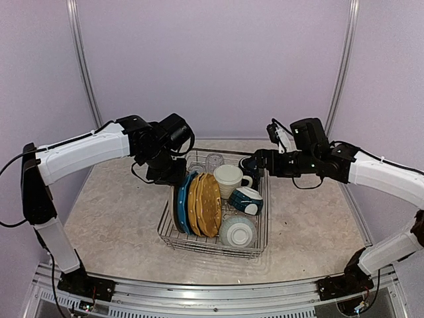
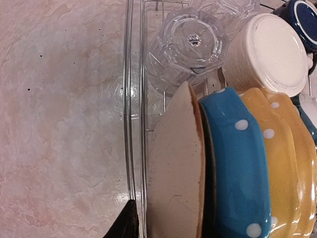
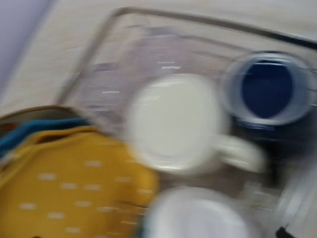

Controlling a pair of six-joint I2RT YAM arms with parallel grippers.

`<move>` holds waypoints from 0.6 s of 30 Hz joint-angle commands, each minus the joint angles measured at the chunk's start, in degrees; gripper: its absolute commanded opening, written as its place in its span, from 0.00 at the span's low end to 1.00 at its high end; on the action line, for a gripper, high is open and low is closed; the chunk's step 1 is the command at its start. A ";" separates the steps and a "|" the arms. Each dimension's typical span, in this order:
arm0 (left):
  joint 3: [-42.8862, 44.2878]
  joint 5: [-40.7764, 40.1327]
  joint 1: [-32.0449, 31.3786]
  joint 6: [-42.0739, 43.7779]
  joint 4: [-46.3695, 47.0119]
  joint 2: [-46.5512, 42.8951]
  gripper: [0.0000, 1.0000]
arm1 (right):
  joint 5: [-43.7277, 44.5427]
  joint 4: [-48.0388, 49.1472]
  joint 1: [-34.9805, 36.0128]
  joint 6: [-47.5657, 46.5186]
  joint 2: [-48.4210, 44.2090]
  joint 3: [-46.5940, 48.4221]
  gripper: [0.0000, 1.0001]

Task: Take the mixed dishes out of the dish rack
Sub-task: Grab the plate from the dish rack.

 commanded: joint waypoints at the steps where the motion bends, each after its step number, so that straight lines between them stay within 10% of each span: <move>1: -0.04 0.73 0.11 0.41 -0.34 -0.35 0.28 | -2.77 7.11 4.92 5.31 4.37 3.26 1.00; 18: 15.21 -9.80 -3.19 -0.55 -14.06 3.97 0.00 | 4.06 5.36 5.75 3.84 5.48 3.73 1.00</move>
